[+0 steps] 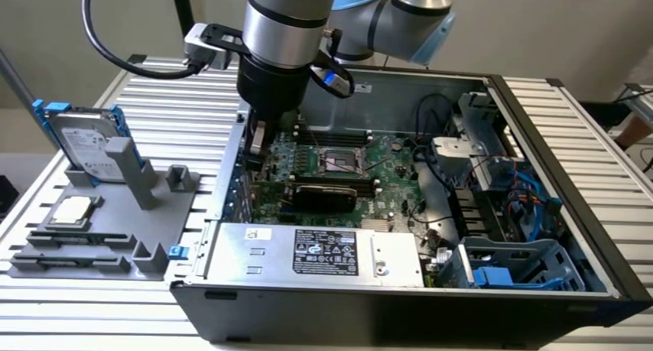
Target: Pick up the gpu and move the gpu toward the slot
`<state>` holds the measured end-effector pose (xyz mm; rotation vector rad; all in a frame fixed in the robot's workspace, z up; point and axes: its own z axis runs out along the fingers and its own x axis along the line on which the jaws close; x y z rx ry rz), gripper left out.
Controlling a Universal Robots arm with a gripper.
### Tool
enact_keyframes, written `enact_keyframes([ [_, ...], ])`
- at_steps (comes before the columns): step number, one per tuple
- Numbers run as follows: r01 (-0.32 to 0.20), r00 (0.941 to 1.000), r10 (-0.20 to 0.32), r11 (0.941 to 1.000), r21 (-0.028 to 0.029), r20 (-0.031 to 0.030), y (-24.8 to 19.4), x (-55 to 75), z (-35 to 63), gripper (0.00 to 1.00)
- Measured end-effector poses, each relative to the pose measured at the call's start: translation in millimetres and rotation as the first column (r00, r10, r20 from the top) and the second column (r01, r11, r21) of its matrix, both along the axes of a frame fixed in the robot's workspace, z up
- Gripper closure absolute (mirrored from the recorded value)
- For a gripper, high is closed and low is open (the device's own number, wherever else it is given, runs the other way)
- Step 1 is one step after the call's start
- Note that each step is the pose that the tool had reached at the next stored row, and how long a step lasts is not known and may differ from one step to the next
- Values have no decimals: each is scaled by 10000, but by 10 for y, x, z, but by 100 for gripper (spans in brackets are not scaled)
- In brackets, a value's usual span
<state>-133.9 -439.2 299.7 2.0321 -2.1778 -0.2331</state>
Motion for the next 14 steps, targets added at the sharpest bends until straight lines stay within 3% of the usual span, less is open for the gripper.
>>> enact_keyframes([
  [14,0,10000,0,10000,-1,-28,6,-8,-36,89],
])
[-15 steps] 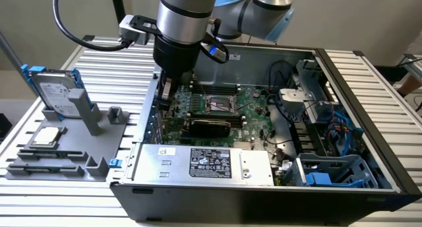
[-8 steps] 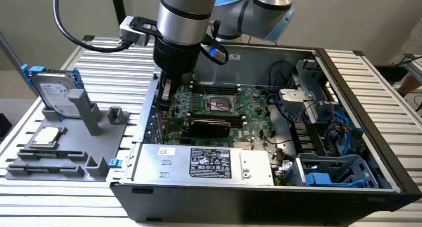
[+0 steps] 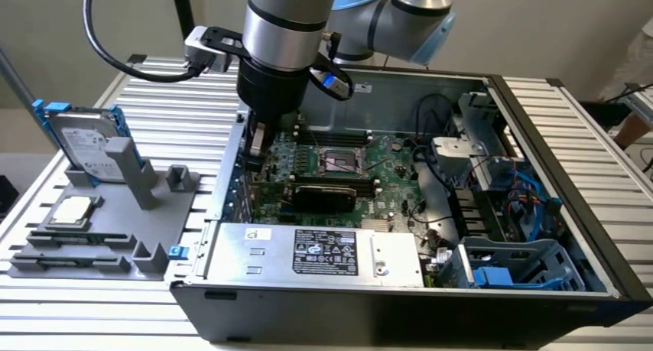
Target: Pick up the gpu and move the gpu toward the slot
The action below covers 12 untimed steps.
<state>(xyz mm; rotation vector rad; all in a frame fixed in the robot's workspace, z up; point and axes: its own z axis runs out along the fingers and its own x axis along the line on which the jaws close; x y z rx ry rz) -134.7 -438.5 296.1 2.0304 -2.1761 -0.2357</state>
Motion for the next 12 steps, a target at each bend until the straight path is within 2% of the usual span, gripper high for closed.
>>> enact_keyframes([
  [7,1,10000,-1,10000,3,1,0,44,83,89],
  [12,0,10000,0,10000,2,0,0,148,183,89],
])
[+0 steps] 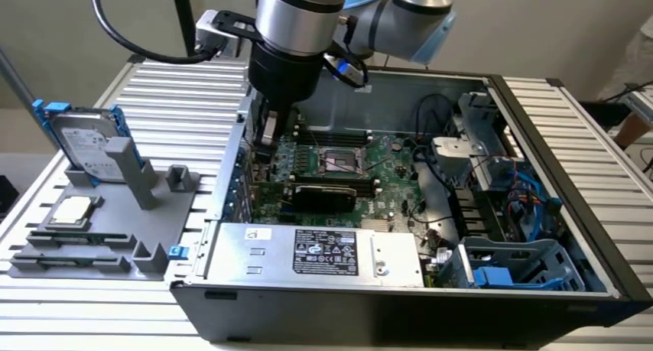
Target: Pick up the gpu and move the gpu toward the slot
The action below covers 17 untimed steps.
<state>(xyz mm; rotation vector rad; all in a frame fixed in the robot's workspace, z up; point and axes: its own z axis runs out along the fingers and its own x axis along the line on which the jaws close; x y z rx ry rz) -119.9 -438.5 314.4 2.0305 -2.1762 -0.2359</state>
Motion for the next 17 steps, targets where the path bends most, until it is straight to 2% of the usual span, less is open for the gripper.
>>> enact_keyframes([
  [7,0,10000,0,10000,4,5,0,254,56,89],
  [9,-1,10000,1,10000,3,31,-1,307,59,89],
  [10,-2,10000,2,10000,3,54,0,327,62,89],
  [13,-11,9999,11,10000,7,170,0,390,70,89],
  [17,-24,9993,24,10000,9,368,0,452,81,89],
])
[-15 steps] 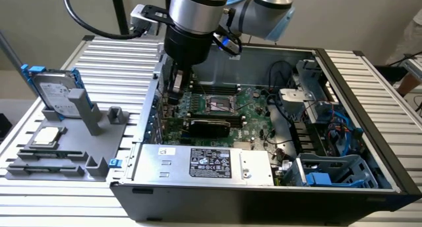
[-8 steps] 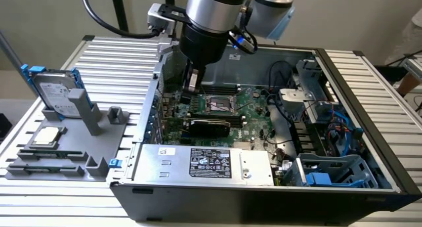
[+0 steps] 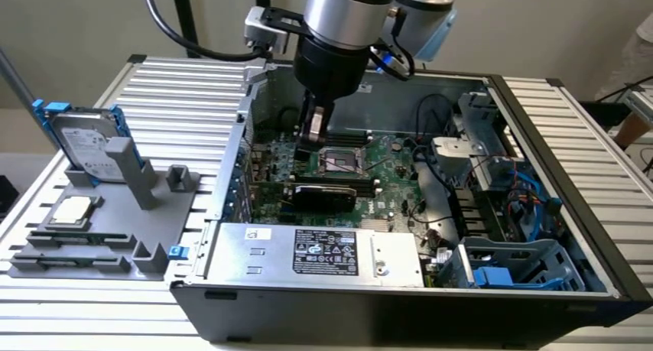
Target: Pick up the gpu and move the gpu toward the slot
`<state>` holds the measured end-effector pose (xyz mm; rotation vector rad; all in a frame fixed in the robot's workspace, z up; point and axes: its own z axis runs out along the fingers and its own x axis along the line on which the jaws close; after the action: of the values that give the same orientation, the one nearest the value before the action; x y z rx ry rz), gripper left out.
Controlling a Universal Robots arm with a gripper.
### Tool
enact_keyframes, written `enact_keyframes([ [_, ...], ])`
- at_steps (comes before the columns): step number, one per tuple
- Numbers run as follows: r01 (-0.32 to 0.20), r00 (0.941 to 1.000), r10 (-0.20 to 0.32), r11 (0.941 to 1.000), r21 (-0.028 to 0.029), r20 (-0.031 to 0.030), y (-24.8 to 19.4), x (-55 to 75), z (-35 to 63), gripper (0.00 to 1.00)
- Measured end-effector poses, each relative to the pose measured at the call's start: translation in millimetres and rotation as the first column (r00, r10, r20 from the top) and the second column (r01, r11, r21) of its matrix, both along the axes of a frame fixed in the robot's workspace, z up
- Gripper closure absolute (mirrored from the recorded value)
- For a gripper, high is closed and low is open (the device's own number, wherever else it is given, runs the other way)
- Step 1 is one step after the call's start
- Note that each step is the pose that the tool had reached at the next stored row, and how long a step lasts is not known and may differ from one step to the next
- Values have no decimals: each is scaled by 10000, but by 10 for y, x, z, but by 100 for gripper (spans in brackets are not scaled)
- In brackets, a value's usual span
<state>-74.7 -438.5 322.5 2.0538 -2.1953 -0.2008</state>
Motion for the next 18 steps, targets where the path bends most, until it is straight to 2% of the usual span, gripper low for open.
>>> enact_keyframes([
  [5,-27,9995,27,10000,1,329,0,41,14,89],
  [7,-53,9990,53,10000,-2,436,-1,52,25,89],
  [10,-109,9986,109,9999,0,523,-6,61,66,89],
  [16,-204,9979,204,9998,-2,620,-19,69,184,89],
  [18,-244,9974,243,9997,3,685,-22,70,202,89],
])
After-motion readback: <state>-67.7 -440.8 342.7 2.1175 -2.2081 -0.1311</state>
